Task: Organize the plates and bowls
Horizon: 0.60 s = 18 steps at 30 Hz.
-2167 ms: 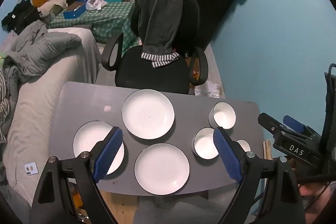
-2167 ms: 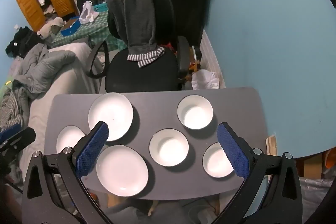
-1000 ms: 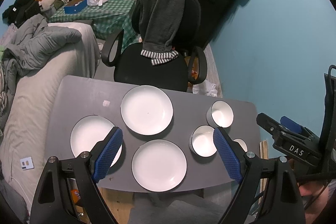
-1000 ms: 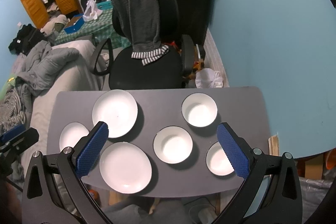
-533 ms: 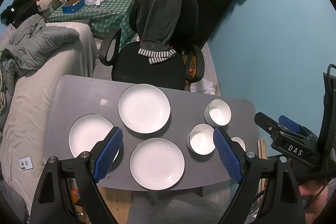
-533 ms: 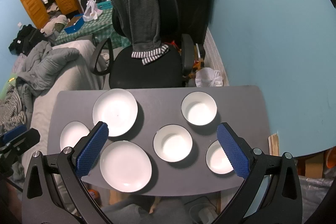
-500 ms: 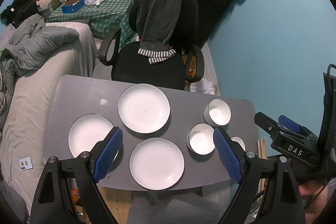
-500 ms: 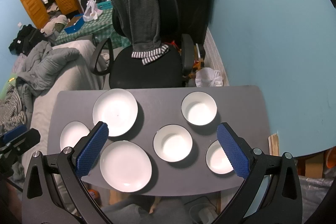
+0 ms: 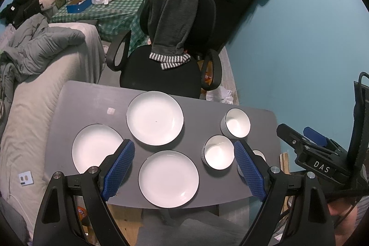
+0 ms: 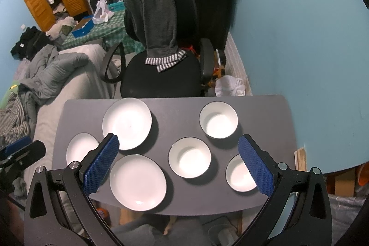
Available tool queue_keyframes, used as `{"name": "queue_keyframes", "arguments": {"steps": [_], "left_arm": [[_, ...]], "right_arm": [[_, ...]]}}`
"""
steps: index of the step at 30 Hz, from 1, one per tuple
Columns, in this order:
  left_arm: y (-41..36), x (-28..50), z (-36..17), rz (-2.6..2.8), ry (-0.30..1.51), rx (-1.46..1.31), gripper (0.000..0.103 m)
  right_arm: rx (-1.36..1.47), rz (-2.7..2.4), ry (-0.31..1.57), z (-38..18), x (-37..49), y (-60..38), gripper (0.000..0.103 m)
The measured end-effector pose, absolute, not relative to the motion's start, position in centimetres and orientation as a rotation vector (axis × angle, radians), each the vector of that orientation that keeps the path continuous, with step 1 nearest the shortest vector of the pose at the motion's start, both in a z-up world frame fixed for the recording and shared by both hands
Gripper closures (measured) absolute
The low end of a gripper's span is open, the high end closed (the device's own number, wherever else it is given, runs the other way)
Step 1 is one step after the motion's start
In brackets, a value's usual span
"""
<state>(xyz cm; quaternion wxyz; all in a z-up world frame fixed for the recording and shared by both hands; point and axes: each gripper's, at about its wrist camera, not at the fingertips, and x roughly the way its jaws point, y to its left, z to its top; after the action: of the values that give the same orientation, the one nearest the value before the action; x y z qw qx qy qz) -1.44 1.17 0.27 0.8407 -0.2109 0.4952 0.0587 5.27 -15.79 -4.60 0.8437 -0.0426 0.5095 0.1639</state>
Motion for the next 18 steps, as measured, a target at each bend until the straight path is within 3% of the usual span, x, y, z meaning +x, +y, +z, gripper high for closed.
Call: {"name": "queue_keyframes", "arguments": {"steps": [18], "left_arm": [[1.5,-1.1,0.0,0.126,1.064,-0.467,0.014]], "right_arm": [[-0.09,0.35,1.087,-4.7,5.6,-16.7,0.001]]}}
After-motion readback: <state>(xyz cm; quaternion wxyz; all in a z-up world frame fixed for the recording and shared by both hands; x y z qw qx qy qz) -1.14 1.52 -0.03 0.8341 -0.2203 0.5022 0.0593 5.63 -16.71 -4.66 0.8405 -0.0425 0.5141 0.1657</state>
